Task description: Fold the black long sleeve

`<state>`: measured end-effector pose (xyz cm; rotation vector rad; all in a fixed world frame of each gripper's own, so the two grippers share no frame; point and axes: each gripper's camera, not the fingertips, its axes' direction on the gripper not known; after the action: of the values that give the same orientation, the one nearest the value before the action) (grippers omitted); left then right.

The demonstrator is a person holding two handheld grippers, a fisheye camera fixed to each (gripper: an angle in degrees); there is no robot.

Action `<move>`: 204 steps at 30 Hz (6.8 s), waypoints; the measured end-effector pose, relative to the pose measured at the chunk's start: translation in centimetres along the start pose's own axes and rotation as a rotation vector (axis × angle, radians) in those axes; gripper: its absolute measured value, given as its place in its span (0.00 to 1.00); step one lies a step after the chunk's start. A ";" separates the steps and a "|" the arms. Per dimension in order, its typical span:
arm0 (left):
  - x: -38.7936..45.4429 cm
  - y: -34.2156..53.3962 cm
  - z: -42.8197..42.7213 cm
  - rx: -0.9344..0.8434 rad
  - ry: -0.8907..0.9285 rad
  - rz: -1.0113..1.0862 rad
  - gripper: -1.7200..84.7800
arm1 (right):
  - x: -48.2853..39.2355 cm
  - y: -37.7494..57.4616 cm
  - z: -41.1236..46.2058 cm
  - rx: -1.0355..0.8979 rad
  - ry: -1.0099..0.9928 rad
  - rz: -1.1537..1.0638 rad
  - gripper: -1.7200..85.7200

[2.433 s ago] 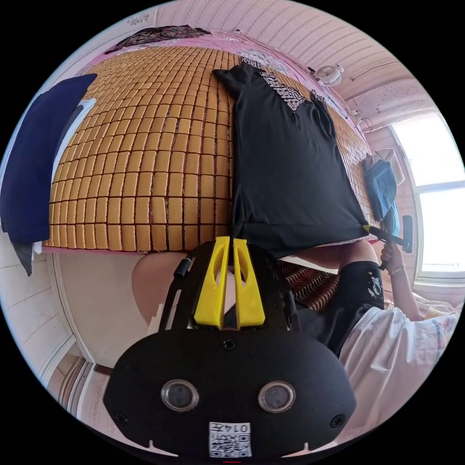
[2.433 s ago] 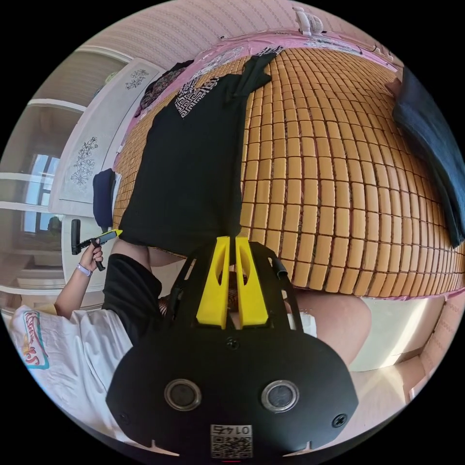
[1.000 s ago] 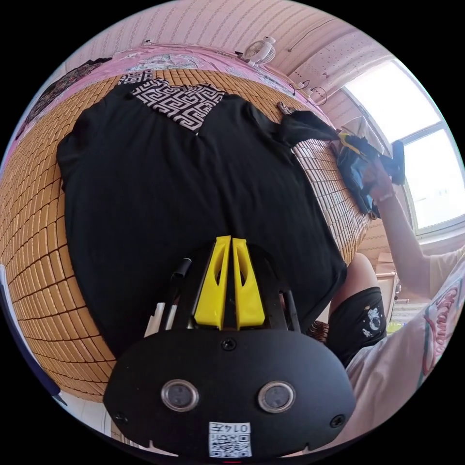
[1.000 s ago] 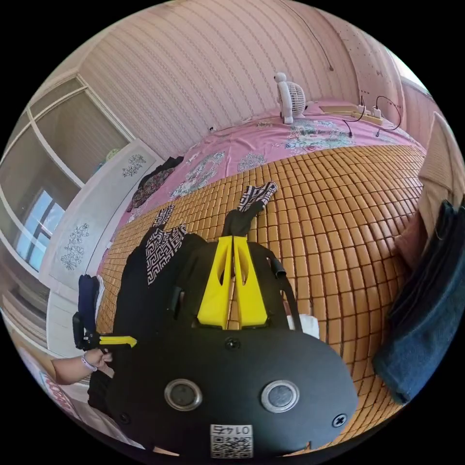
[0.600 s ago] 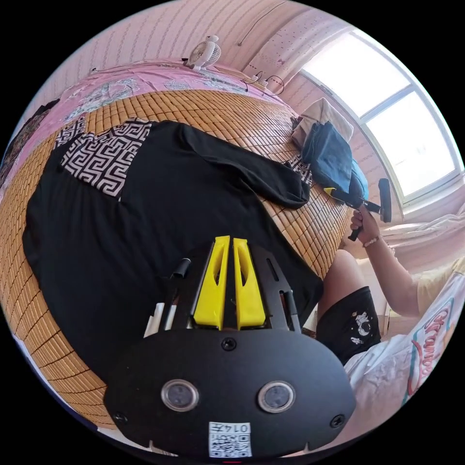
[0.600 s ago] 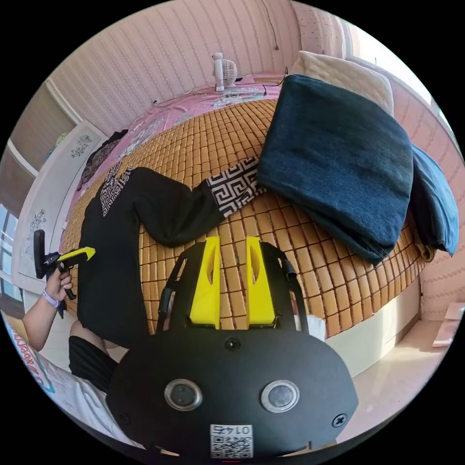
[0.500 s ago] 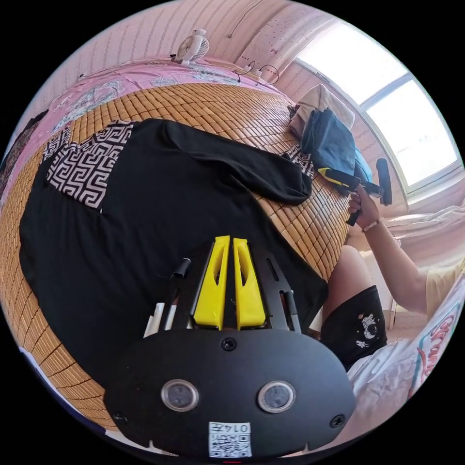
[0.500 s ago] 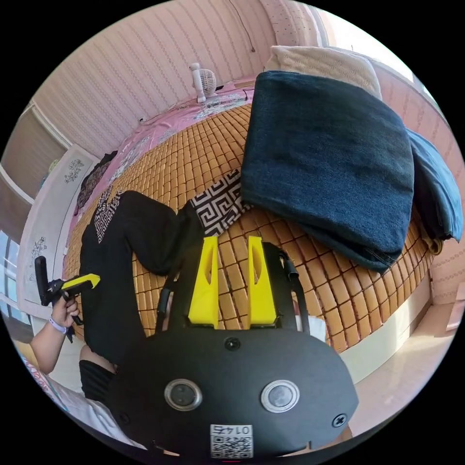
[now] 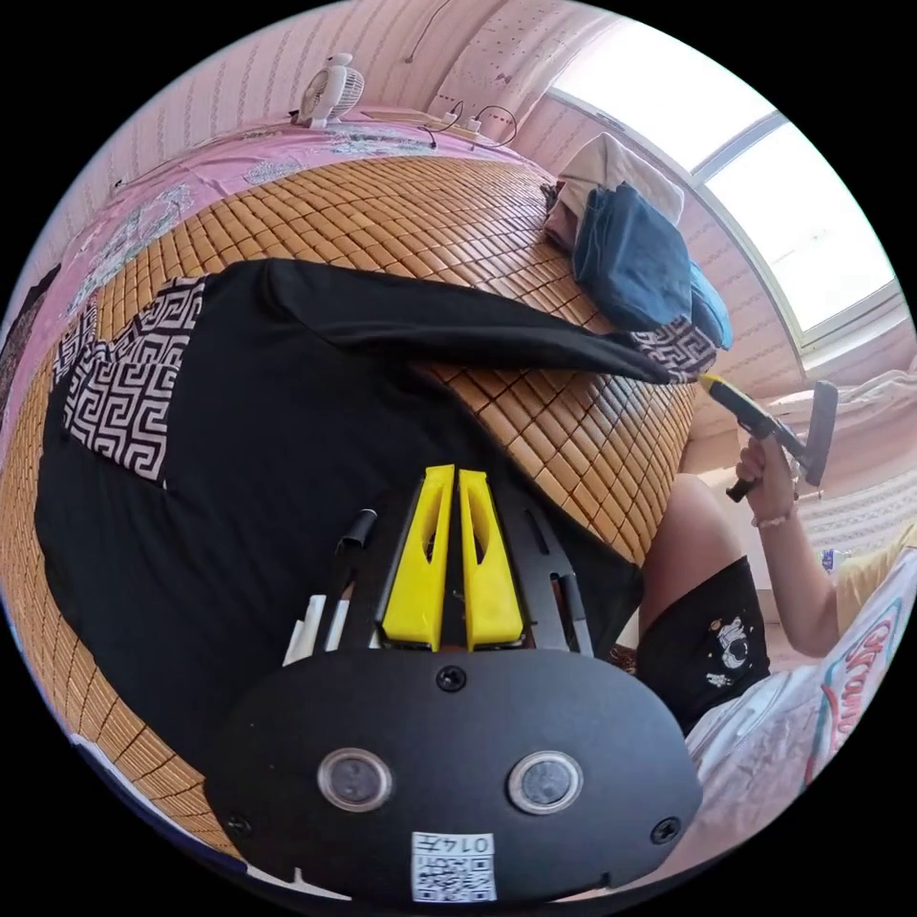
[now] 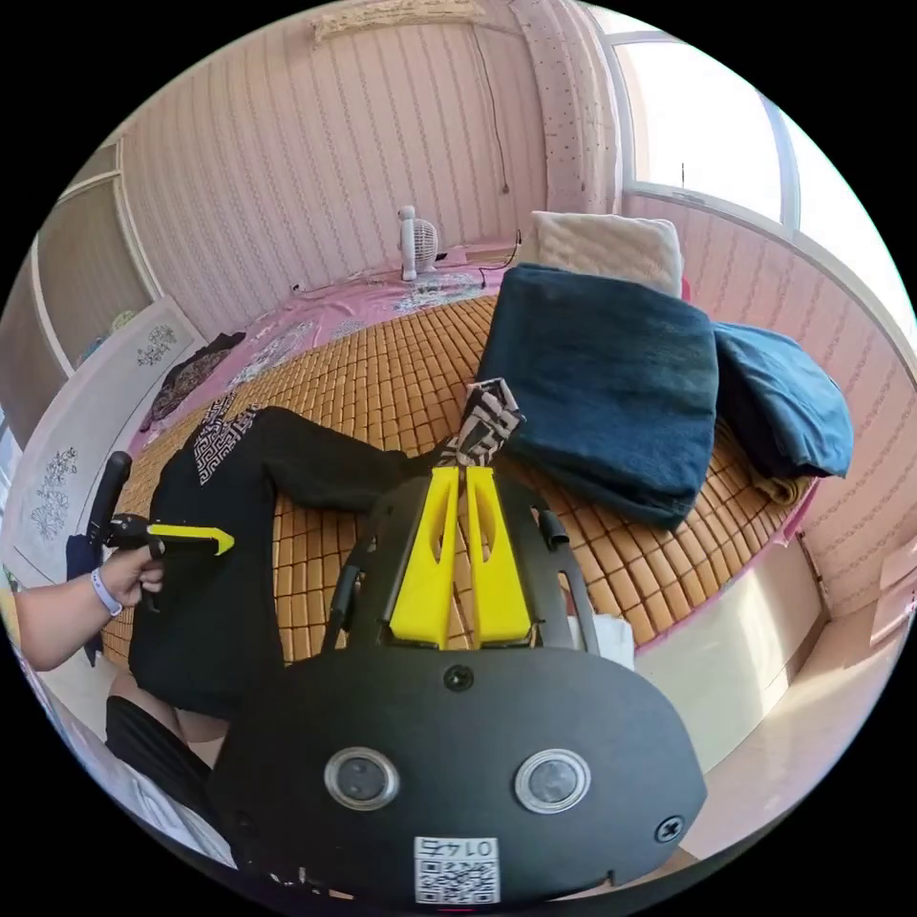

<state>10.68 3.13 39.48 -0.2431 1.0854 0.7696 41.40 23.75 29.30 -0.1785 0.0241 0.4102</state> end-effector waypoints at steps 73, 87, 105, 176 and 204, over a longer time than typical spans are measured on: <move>-2.1 33.2 -18.5 0.243 -0.246 -0.575 0.01 | -42.2 -13.8 12.4 -0.317 -0.595 -0.697 0.10; -1.8 38.4 -20.5 0.237 -0.193 -0.553 0.01 | -71.4 -23.9 29.2 -0.424 -0.361 -0.620 0.14; 1.5 44.2 -27.2 0.371 -0.194 -0.552 0.01 | -81.1 -25.4 33.0 -0.431 -0.153 -0.791 0.15; -8.1 78.2 -46.5 1.010 -0.423 -1.494 0.14 | -90.8 -1.4 29.2 -0.569 -0.680 -1.441 0.13; -11.4 69.5 -38.3 0.549 -0.567 -1.258 0.01 | -98.0 16.8 25.7 -0.430 -0.536 -1.740 0.03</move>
<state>-65.48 27.71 43.98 -0.1713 0.3947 -0.5741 -55.48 4.78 57.62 -0.4311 -0.7113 -1.2975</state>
